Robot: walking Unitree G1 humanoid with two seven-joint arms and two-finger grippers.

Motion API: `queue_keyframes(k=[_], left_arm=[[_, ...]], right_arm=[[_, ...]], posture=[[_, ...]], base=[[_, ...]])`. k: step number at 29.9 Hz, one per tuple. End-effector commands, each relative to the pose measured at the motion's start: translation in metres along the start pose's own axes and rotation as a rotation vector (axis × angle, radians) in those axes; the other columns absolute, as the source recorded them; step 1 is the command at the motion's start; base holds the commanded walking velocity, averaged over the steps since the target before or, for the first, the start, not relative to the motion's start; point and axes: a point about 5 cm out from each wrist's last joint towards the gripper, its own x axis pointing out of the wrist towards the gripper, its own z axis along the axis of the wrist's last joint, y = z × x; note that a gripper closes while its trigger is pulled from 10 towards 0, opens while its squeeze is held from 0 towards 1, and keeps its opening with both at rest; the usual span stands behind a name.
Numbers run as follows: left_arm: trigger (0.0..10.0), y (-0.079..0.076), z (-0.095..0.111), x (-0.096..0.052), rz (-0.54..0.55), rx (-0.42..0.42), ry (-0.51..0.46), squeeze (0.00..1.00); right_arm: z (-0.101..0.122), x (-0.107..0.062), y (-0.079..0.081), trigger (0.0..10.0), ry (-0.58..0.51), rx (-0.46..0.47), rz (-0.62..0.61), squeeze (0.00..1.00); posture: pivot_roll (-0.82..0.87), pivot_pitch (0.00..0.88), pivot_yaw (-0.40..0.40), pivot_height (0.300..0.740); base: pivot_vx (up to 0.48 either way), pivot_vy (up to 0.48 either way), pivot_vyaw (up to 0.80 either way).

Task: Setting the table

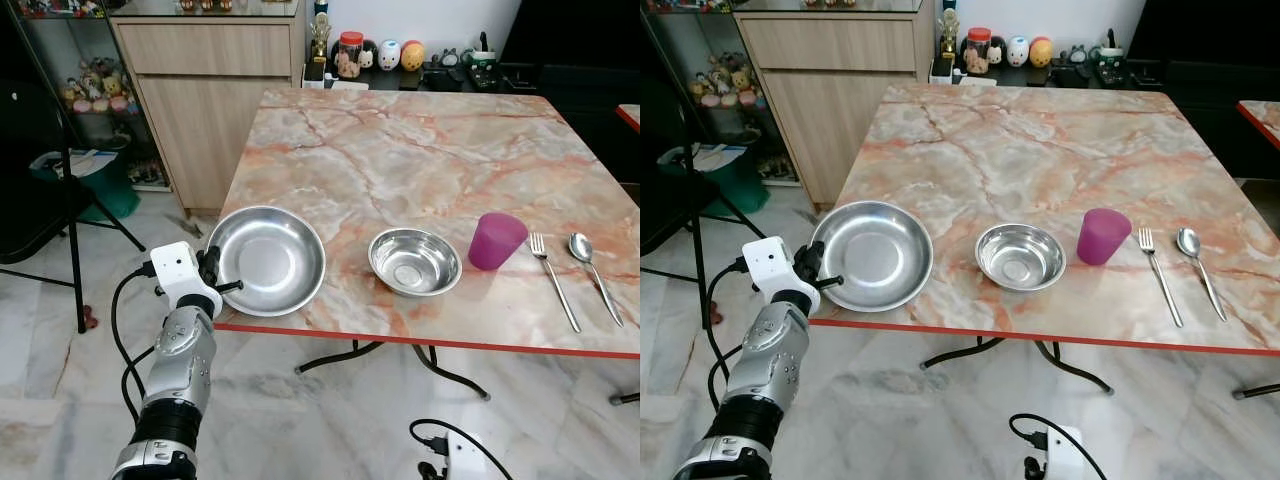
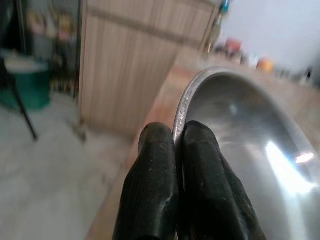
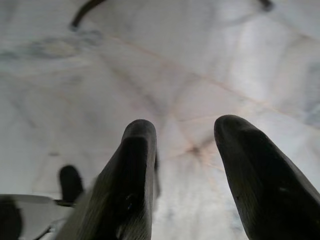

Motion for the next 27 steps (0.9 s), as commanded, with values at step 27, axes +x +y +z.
queue_keyframes(k=[27], left_arm=[[10.0, -0.004, 0.024, 0.004, 0.031, -0.154, -0.115, 0.0]], right_arm=[[0.003, -0.001, -0.012, 10.0, -0.028, 0.05, -0.026, 0.0]], posture=[[0.05, 0.0, -0.054, 0.74]], base=[[0.0, 0.0, 0.0]])
